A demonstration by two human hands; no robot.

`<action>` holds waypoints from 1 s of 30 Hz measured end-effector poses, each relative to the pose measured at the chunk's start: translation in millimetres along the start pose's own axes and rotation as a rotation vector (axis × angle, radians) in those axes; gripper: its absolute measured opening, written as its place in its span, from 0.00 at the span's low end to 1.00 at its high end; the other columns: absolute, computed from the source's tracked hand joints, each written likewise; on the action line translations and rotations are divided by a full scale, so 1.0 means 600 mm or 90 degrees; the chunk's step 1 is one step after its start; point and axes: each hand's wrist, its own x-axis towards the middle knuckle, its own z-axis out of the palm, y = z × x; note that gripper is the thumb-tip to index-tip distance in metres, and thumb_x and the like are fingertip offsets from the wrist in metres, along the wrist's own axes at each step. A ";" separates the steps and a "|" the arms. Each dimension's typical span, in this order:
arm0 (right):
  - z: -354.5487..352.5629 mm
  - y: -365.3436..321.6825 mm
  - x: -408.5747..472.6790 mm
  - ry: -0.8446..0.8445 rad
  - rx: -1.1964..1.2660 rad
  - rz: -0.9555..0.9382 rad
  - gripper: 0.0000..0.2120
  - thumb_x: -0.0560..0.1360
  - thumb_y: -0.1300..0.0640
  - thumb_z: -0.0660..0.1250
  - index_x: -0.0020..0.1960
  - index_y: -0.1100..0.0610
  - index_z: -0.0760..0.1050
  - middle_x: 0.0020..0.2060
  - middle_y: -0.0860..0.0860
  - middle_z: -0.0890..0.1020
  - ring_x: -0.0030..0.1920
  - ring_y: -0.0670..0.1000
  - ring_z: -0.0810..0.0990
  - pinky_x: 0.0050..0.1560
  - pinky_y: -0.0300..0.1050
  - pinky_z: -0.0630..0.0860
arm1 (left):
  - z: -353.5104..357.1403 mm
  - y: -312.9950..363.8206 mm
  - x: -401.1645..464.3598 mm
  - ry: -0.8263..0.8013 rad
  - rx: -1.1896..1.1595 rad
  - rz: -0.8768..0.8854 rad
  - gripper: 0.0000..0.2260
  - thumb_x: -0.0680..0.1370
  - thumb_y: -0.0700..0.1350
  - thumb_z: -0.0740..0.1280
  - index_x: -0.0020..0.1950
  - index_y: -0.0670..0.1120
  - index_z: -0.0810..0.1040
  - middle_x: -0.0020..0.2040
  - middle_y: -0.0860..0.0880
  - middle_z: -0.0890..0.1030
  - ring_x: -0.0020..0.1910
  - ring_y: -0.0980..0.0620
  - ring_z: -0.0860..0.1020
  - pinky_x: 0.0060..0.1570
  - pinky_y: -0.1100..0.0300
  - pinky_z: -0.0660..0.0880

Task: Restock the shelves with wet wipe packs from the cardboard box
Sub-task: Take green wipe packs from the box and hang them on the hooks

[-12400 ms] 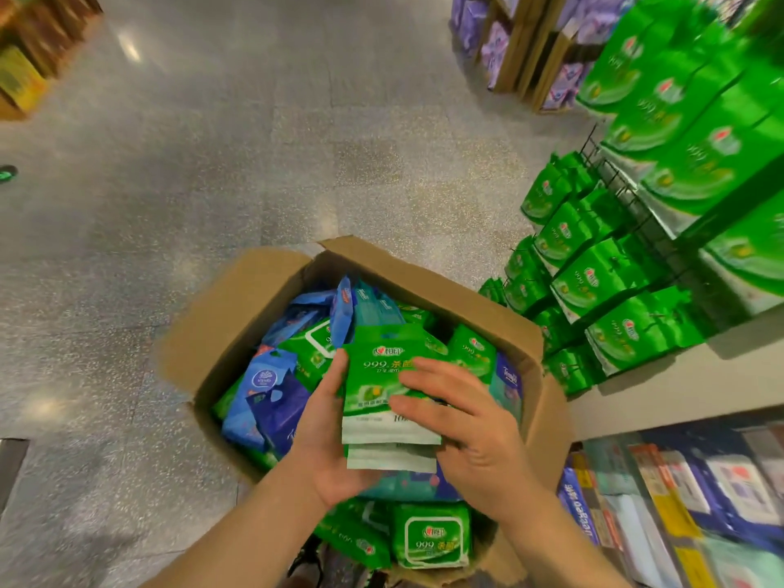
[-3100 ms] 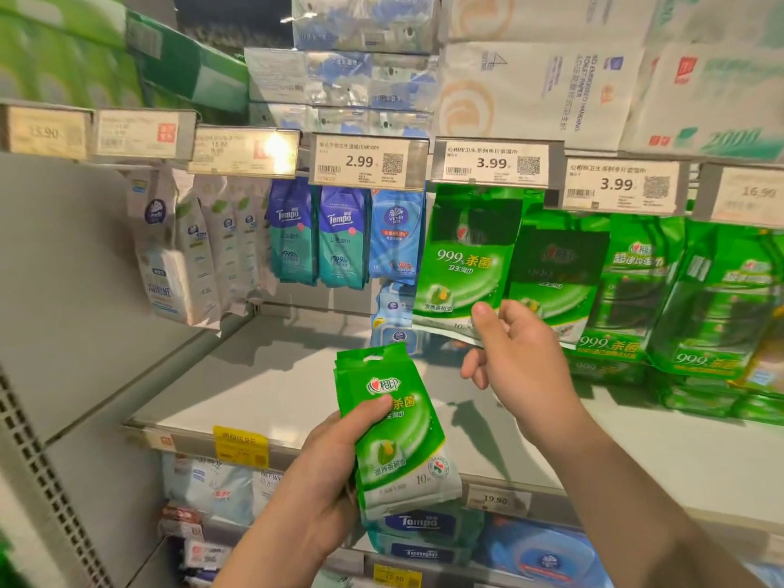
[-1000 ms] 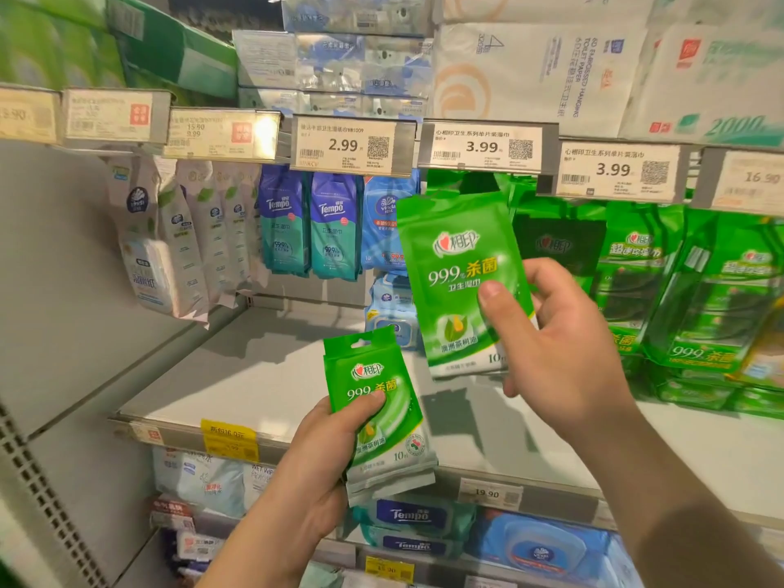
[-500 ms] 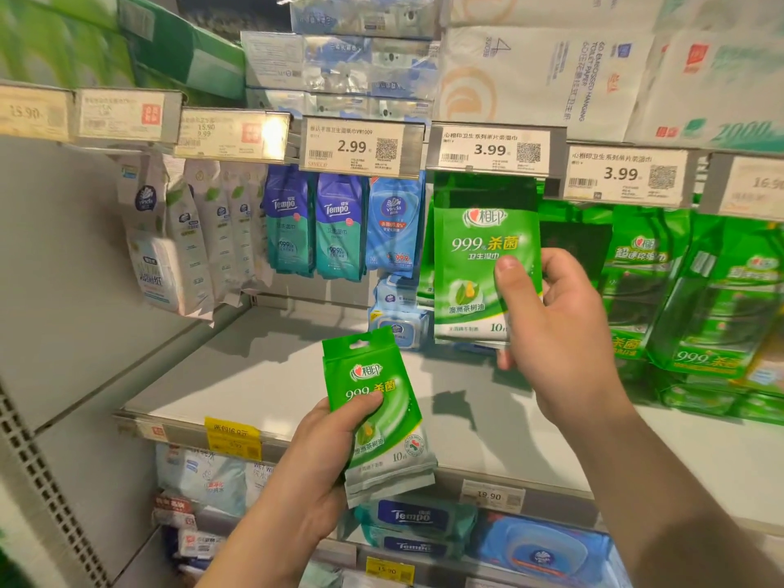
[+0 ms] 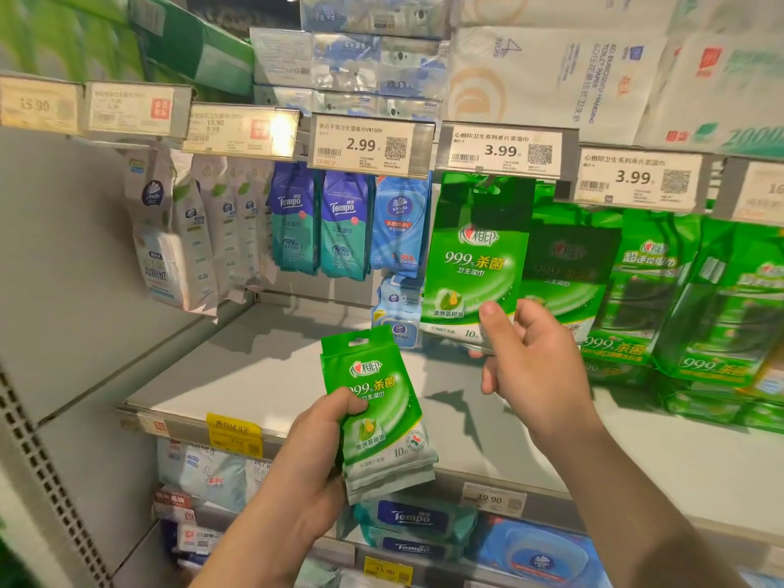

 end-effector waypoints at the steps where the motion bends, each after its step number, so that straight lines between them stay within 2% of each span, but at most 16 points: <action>1: 0.002 0.001 0.001 0.002 -0.005 -0.004 0.23 0.82 0.46 0.64 0.39 0.58 0.59 0.28 0.59 0.71 0.23 0.51 0.75 0.32 0.45 0.65 | -0.001 0.000 0.001 0.000 0.004 0.002 0.13 0.77 0.38 0.63 0.60 0.38 0.80 0.46 0.37 0.87 0.36 0.40 0.86 0.33 0.52 0.83; 4: 0.007 -0.002 0.007 0.004 -0.035 -0.009 0.24 0.83 0.45 0.62 0.42 0.64 0.60 0.32 0.68 0.76 0.22 0.46 0.73 0.30 0.43 0.64 | -0.004 0.000 0.004 0.003 0.021 0.009 0.17 0.77 0.38 0.64 0.65 0.36 0.78 0.50 0.36 0.86 0.39 0.39 0.86 0.36 0.50 0.84; 9: 0.012 0.001 0.021 0.006 -0.063 -0.013 0.24 0.83 0.44 0.62 0.43 0.64 0.62 0.31 0.66 0.78 0.22 0.45 0.75 0.32 0.43 0.64 | 0.000 0.002 0.000 -0.013 0.029 0.017 0.19 0.77 0.37 0.64 0.67 0.35 0.76 0.52 0.35 0.86 0.40 0.39 0.86 0.34 0.50 0.83; 12: 0.014 0.006 0.024 0.010 -0.061 -0.010 0.25 0.83 0.44 0.63 0.43 0.65 0.62 0.31 0.67 0.75 0.24 0.48 0.79 0.31 0.43 0.65 | 0.002 0.002 -0.004 -0.023 0.030 0.019 0.19 0.77 0.37 0.64 0.69 0.35 0.75 0.53 0.34 0.85 0.42 0.39 0.86 0.35 0.50 0.84; 14: 0.012 0.012 0.023 0.013 -0.025 0.007 0.26 0.82 0.44 0.64 0.43 0.66 0.63 0.28 0.64 0.75 0.27 0.51 0.82 0.29 0.40 0.66 | 0.003 0.002 -0.006 -0.032 0.034 0.032 0.18 0.78 0.36 0.64 0.67 0.35 0.76 0.53 0.35 0.85 0.42 0.39 0.86 0.36 0.51 0.84; 16: 0.010 0.018 0.022 0.005 0.012 0.044 0.26 0.82 0.43 0.64 0.45 0.67 0.66 0.30 0.59 0.81 0.27 0.52 0.81 0.29 0.42 0.67 | 0.006 0.001 -0.010 -0.043 0.047 0.044 0.15 0.78 0.35 0.64 0.65 0.36 0.77 0.52 0.35 0.86 0.41 0.41 0.86 0.36 0.53 0.84; 18: 0.007 0.027 0.016 -0.011 0.037 0.082 0.23 0.82 0.42 0.64 0.47 0.64 0.71 0.35 0.55 0.84 0.25 0.53 0.78 0.29 0.43 0.67 | 0.008 -0.001 -0.012 -0.049 0.058 0.049 0.14 0.79 0.35 0.64 0.64 0.36 0.78 0.52 0.36 0.86 0.40 0.42 0.86 0.35 0.54 0.83; 21: 0.002 0.041 0.000 -0.034 0.055 0.130 0.17 0.82 0.42 0.64 0.48 0.57 0.75 0.36 0.54 0.84 0.25 0.53 0.76 0.26 0.41 0.67 | 0.011 -0.007 -0.013 -0.052 0.069 0.053 0.14 0.78 0.34 0.65 0.64 0.37 0.78 0.51 0.36 0.86 0.40 0.42 0.86 0.34 0.54 0.83; 25: -0.006 0.058 -0.030 -0.160 0.032 0.247 0.18 0.82 0.43 0.64 0.55 0.59 0.75 0.34 0.55 0.82 0.22 0.52 0.74 0.21 0.41 0.64 | 0.018 -0.017 -0.014 -0.073 0.087 0.059 0.14 0.76 0.33 0.69 0.61 0.37 0.79 0.49 0.36 0.86 0.39 0.42 0.87 0.33 0.54 0.83; 28: -0.013 0.072 -0.059 -0.302 -0.010 0.309 0.32 0.73 0.29 0.67 0.53 0.60 0.78 0.34 0.57 0.83 0.25 0.57 0.78 0.25 0.47 0.72 | 0.023 -0.031 -0.010 -0.093 0.122 0.056 0.19 0.70 0.35 0.72 0.61 0.38 0.80 0.51 0.36 0.86 0.44 0.40 0.87 0.40 0.50 0.84; 29: -0.017 0.076 -0.069 -0.337 -0.007 0.332 0.34 0.70 0.27 0.68 0.52 0.58 0.80 0.36 0.59 0.85 0.27 0.59 0.80 0.27 0.50 0.74 | 0.025 -0.037 -0.009 -0.098 0.141 0.056 0.19 0.71 0.35 0.73 0.62 0.38 0.79 0.52 0.36 0.86 0.46 0.39 0.87 0.42 0.49 0.85; 30: -0.021 0.077 -0.078 -0.362 -0.006 0.349 0.30 0.71 0.27 0.69 0.50 0.55 0.81 0.38 0.61 0.86 0.28 0.59 0.80 0.27 0.48 0.73 | 0.025 -0.043 -0.006 -0.096 0.165 0.060 0.17 0.73 0.34 0.72 0.62 0.38 0.79 0.52 0.37 0.86 0.47 0.39 0.87 0.44 0.49 0.85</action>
